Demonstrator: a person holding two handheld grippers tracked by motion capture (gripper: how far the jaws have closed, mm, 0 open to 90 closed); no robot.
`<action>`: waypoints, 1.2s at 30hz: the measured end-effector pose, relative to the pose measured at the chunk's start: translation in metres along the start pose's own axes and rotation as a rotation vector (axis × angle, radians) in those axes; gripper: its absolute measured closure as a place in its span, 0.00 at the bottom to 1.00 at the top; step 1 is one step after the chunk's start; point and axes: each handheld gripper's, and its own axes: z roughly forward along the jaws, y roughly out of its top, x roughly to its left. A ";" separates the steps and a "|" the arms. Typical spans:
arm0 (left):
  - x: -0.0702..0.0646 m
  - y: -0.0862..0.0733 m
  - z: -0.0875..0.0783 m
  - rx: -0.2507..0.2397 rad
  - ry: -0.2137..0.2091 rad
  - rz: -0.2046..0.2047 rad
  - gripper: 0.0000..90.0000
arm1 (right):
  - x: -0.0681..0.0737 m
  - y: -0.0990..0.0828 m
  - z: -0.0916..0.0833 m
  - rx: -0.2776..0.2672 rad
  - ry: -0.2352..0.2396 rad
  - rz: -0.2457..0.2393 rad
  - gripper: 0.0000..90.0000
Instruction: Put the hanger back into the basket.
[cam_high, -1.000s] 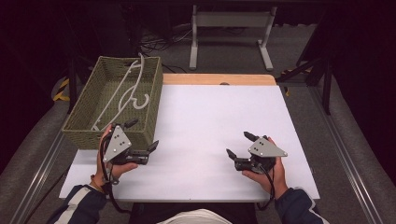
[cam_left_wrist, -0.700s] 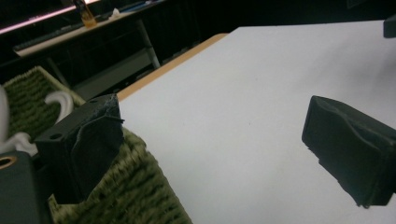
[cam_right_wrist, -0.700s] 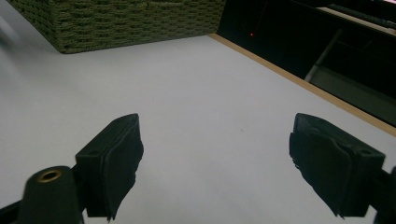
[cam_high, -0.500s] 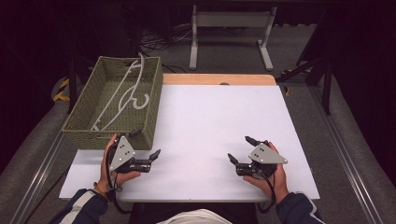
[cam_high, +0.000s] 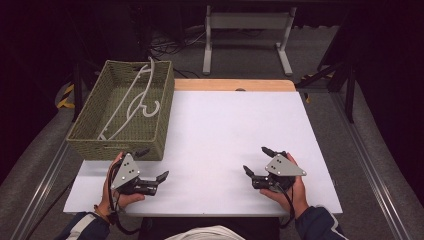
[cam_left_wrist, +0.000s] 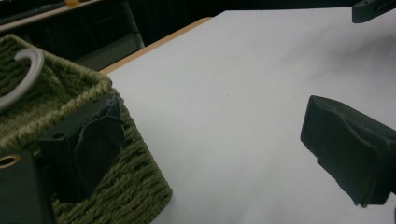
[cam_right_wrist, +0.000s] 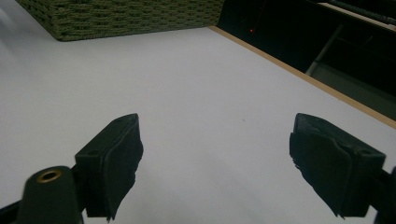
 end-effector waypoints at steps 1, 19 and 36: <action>0.000 -0.003 0.001 0.009 0.011 -0.008 0.07 | 0.000 0.000 0.000 -0.001 0.002 0.002 0.19; -0.001 -0.005 0.004 0.047 0.056 -0.057 0.08 | 0.001 -0.001 0.000 0.001 0.010 -0.002 0.19; -0.003 -0.002 0.001 0.047 0.053 -0.057 0.07 | 0.004 -0.001 0.002 0.011 0.024 -0.012 0.19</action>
